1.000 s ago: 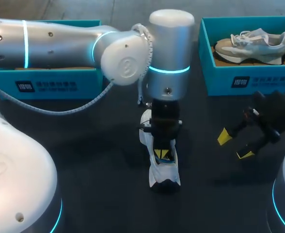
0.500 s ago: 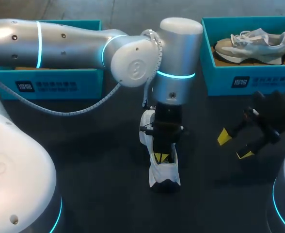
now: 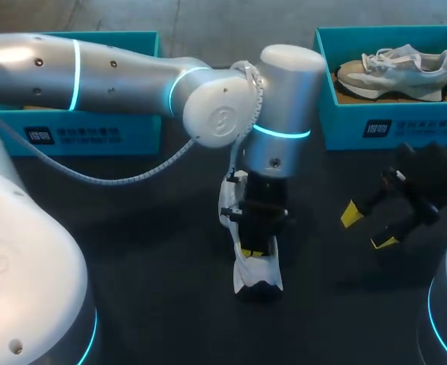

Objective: Take the shoe out of the shoebox, open the shoe tongue, remove and reinsert the insole, then place the shoe into the shoebox

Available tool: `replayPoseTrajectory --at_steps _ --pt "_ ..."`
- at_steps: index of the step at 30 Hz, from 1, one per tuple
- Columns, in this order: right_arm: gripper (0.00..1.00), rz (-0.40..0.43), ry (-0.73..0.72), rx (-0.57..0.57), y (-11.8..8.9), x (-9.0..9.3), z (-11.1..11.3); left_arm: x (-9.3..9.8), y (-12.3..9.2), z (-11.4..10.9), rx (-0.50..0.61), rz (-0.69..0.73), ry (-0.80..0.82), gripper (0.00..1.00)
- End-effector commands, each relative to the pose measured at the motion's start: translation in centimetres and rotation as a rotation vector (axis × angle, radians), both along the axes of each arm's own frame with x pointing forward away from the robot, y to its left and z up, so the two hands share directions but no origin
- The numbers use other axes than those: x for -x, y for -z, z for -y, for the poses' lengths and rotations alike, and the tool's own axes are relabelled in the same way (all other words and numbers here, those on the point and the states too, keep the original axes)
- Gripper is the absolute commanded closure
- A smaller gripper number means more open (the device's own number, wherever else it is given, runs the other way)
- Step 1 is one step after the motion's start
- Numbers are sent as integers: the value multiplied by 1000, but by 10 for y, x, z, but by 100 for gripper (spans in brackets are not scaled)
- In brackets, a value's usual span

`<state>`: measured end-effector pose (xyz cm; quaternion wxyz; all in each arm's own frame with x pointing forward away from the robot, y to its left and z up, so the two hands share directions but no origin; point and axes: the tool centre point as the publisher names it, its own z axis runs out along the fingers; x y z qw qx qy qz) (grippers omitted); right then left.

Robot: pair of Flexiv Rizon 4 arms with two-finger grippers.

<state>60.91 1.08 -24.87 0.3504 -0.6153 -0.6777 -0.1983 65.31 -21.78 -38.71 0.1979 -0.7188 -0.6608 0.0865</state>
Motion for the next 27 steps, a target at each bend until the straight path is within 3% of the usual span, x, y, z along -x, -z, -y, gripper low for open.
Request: replayPoseTrajectory --at_steps 1,13,27 --pt "0 1 3 3 0 2 0 3 12 5 -13 2 -2 100" --pt "0 1 3 3 0 2 0 1 28 3 46 18 -100 100" --pt "0 1 3 3 0 2 0 -6 -14 6 123 72 -110 100"
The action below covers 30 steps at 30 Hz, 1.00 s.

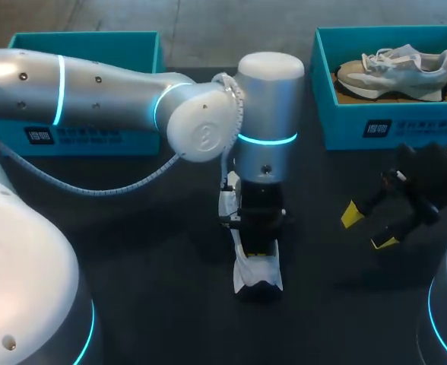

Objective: Take the shoe out of the shoebox, open the shoe tongue, remove and reinsert the insole, then place the shoe into the shoebox

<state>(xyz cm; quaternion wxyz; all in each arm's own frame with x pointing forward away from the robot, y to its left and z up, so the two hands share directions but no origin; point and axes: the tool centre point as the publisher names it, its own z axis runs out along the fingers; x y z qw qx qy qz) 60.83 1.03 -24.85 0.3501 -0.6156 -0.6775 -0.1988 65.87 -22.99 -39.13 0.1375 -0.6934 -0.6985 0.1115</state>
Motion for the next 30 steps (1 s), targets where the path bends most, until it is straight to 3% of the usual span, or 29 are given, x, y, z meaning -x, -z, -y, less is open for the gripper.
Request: replayPoseTrajectory --at_steps 1,6,13,30 --pt "0 0 2 3 0 1 -1 -2 -21 -4 21 19 -2 100" --pt "0 0 2 3 0 1 -1 -2 -31 2 34 25 11 100" --pt "0 0 2 3 0 1 -1 8 -33 4 -32 -1 75 100" --pt "0 0 2 3 0 1 -1 18 18 4 -88 -47 50 100"
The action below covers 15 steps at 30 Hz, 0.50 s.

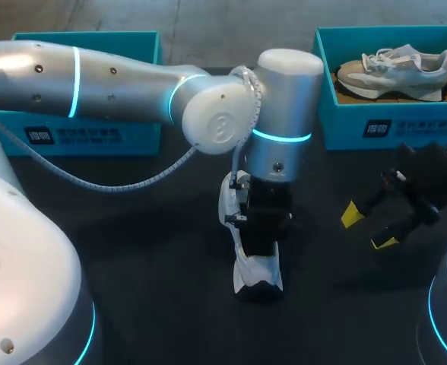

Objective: Take the shoe out of the shoebox, open the shoe tongue, remove and reinsert the insole, then place the shoe into the shoebox

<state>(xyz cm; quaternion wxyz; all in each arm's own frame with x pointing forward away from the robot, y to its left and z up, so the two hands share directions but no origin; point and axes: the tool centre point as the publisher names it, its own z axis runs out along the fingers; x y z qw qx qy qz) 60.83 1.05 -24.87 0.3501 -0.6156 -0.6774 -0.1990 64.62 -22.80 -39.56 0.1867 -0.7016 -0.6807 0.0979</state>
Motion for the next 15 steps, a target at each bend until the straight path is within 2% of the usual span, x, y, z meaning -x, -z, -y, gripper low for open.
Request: replayPoseTrajectory --at_steps 1,7,15 --pt "0 0 1 3 0 1 0 6 15 6 -3 14 -5 100" --pt "0 0 1 3 0 1 0 5 22 4 12 10 -29 100" --pt "0 0 1 3 0 1 0 -1 -10 4 99 73 -35 100"
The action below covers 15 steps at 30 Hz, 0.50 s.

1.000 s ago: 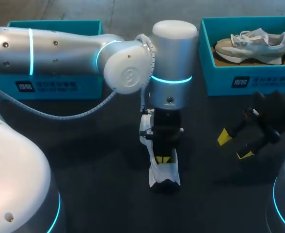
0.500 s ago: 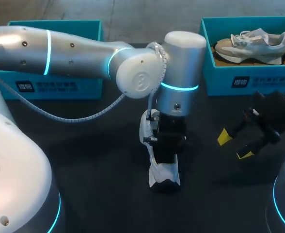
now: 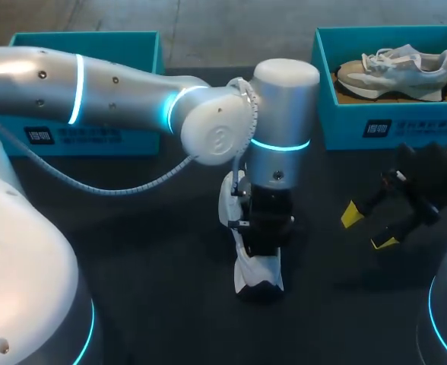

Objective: Take the shoe out of the shoebox, open the shoe tongue, remove and reinsert the insole, then place the shoe into the shoebox

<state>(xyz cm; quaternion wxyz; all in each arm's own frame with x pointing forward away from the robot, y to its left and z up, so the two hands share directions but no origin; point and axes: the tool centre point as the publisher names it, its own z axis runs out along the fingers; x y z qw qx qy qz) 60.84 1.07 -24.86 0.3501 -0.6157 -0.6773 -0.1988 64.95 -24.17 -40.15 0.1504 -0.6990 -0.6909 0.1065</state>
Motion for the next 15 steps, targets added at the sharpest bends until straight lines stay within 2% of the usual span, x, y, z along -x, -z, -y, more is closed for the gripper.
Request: replayPoseTrajectory --at_steps 1,5,15 --pt "0 0 1 3 0 1 0 1 -21 -9 53 48 -8 100" --pt "0 0 1 3 0 1 0 -3 -28 -6 93 82 -9 100" --pt "0 0 1 3 0 1 0 -12 -7 -6 81 121 -24 100"
